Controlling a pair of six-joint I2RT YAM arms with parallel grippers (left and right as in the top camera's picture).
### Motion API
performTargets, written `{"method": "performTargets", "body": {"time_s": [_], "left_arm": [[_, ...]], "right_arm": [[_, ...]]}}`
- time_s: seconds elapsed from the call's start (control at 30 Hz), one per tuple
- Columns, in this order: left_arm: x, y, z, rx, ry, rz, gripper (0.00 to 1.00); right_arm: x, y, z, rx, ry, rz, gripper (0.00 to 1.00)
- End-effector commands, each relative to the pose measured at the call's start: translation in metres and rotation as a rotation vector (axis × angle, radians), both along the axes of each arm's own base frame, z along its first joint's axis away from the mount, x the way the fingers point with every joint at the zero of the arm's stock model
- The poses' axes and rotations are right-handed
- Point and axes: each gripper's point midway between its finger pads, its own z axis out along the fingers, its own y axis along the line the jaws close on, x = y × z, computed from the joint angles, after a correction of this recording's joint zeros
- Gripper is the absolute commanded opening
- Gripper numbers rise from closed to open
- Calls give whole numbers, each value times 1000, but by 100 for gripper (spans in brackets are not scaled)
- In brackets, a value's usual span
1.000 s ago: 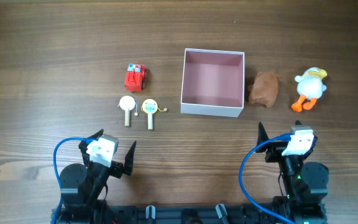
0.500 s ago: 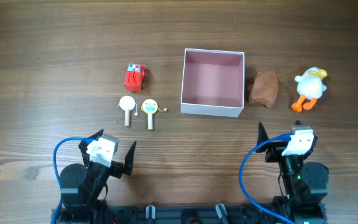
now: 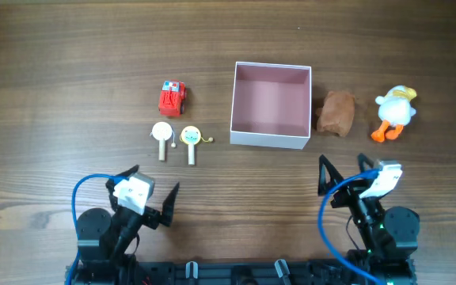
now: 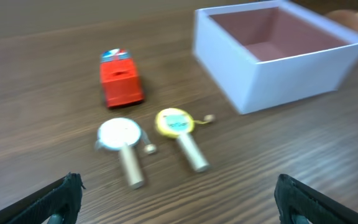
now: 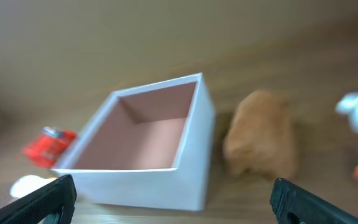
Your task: Pack container
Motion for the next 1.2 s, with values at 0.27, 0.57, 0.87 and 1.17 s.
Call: {"method": "performTargets", "body": {"time_s": [0.27,0.57,0.87,1.17], "left_arm": [[4,-9,88,-354,-37,39,100],[55,9,74,-188,510,201,100],[110,21,34,-82,852,279,100],[112,24,2,-50,957,302,100]], "right_arm": [[9,21,73,28,30,126,100],[104,-11,107,-239,509,51,100],[156,-31,53,-307,784,0,100],[170,-58,-44,-269,1049,-52,99]]}}
